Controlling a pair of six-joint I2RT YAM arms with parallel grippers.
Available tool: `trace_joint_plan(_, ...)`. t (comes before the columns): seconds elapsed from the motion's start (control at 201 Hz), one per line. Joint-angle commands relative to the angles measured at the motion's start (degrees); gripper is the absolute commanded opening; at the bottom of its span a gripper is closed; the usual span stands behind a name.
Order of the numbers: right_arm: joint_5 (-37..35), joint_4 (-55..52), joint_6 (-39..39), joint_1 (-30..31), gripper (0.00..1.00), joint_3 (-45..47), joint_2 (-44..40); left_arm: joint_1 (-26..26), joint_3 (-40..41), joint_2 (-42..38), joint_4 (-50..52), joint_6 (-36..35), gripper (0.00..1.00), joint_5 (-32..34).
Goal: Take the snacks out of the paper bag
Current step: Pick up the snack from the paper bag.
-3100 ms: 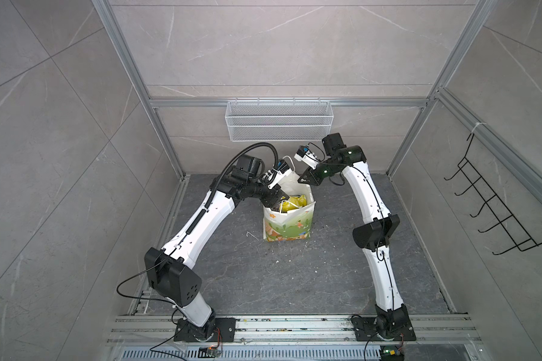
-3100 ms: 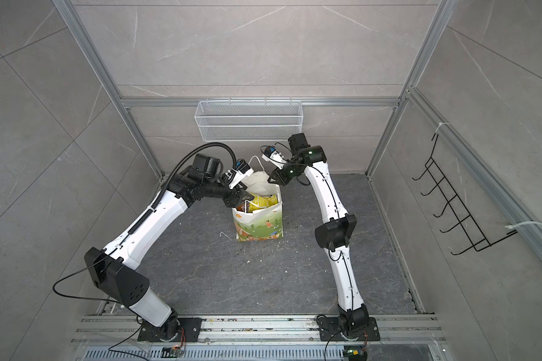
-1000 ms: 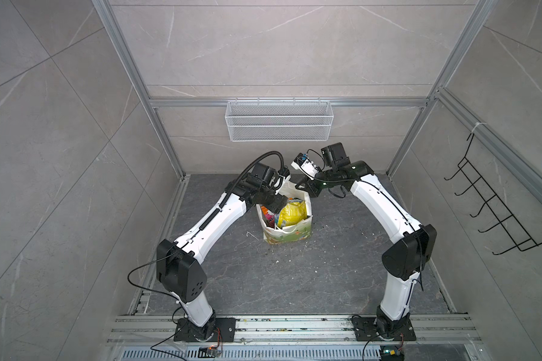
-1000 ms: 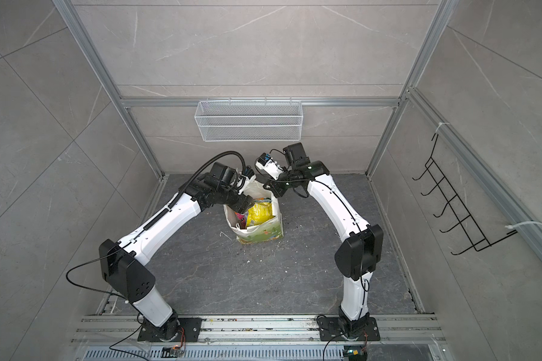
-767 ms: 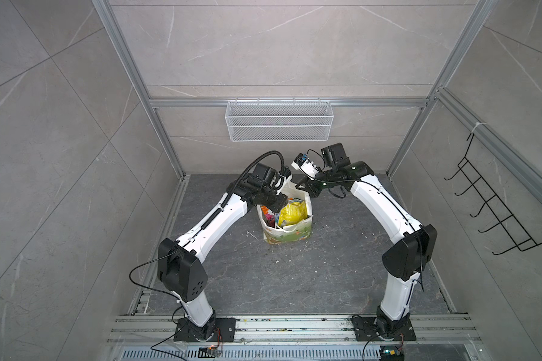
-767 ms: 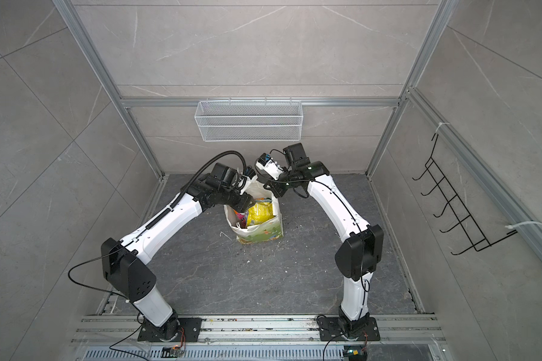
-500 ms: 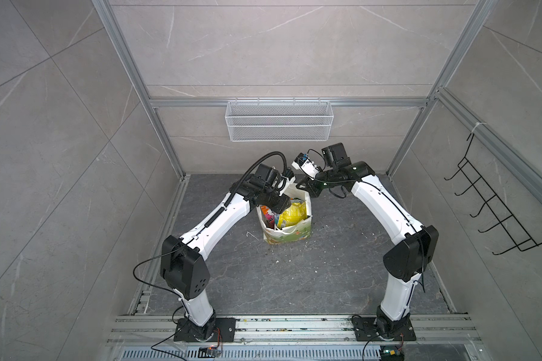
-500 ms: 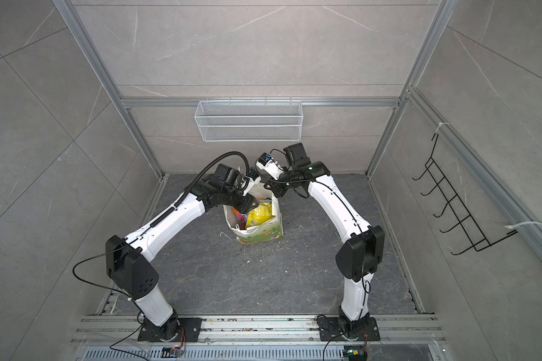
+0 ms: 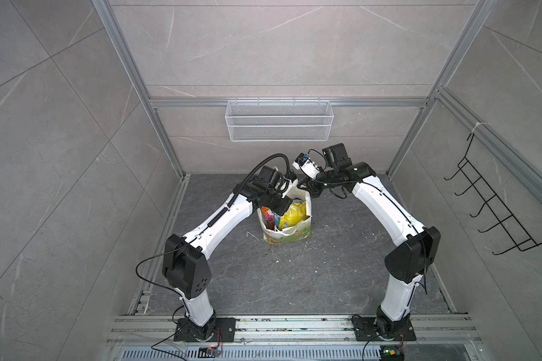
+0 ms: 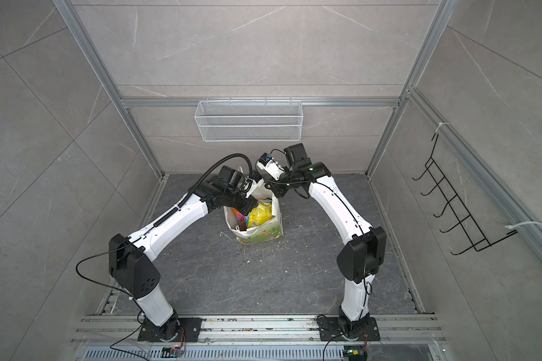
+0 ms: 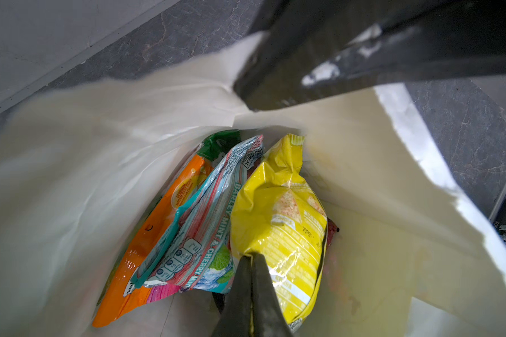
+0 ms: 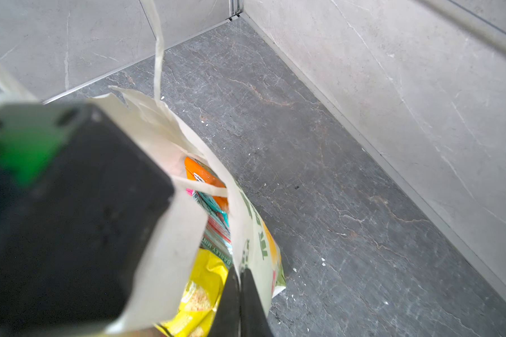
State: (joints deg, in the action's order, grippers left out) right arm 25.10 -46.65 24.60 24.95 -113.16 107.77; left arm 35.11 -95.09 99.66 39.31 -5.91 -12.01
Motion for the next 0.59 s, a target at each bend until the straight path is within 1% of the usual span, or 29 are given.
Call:
trace_joint_plan(0.0,0.2,3.2,-1.0,0.5,0.0,-0.1,-3.4,0.0,-0.1,-4.0,-1.6,0.0,0.0,1.6)
trace_joint_plan(0.075,-0.1,3.5,-0.9,0.5,0.0,0.5,-3.6,0.0,0.6,-5.8,-2.7,0.1,0.0,2.8)
trace_joint_plan(0.324,-2.0,3.7,-1.2,0.5,0.0,0.9,-3.8,-0.4,3.7,-14.9,-6.9,0.4,0.0,2.8)
trace_joint_plan(0.448,-3.1,4.1,-1.8,0.5,0.0,1.1,-3.9,-1.1,4.6,-19.8,-8.3,1.0,0.0,4.6)
trace_joint_plan(0.508,-3.5,4.2,-2.0,0.5,0.0,1.2,-4.1,-2.0,5.3,-22.3,-9.1,1.3,0.0,4.8)
trace_joint_plan(0.587,-4.2,4.7,-2.4,0.4,0.0,1.8,-4.4,-4.2,5.8,-25.6,-10.2,2.0,0.0,3.5)
